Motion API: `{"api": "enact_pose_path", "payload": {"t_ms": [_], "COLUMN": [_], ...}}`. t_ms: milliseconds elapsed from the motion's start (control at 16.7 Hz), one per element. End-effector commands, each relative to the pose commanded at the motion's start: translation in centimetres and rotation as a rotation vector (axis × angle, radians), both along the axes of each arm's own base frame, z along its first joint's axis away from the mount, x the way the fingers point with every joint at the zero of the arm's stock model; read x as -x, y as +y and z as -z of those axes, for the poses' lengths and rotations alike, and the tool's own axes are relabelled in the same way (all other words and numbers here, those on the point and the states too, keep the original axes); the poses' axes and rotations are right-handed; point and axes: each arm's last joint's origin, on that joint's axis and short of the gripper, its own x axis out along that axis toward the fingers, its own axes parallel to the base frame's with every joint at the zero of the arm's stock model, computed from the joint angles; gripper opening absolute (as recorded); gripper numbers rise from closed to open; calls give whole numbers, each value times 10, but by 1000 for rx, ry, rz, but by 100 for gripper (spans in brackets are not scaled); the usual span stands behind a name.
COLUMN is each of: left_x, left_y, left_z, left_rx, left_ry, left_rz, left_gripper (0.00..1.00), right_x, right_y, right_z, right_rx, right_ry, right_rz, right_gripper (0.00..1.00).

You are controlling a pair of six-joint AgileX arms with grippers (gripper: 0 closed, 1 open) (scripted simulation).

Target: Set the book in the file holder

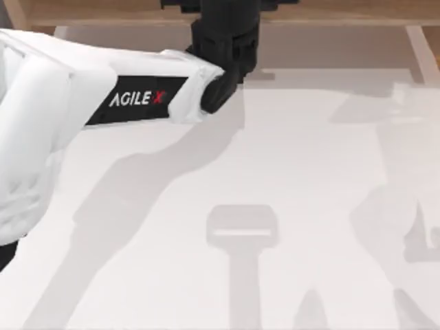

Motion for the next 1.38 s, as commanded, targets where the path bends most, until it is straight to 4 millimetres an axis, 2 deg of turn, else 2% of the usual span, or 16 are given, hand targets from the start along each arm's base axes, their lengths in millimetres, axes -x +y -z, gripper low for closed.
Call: {"api": "enact_pose_path", "payload": {"t_ms": [300, 360, 780, 1140, 1380], "left_x": [0, 0, 0, 1, 1], "left_y": [0, 0, 0, -1, -1], "left_z": [0, 0, 0, -15, -13], "left_rx": [0, 0, 0, 0, -5], "left_ry": [0, 0, 0, -1, 3], "left_rz": [0, 0, 0, 3, 2], "left_gripper": [2, 0, 0, 0, 0], "right_x": [0, 0, 0, 0, 0], "right_y": [0, 0, 0, 0, 0], "right_z": [0, 0, 0, 0, 0], "right_rx": [0, 0, 0, 0, 0], "right_ry": [0, 0, 0, 0, 0], "right_rz": [0, 0, 0, 0, 0], "right_gripper": [100, 100, 100, 100, 100]}}
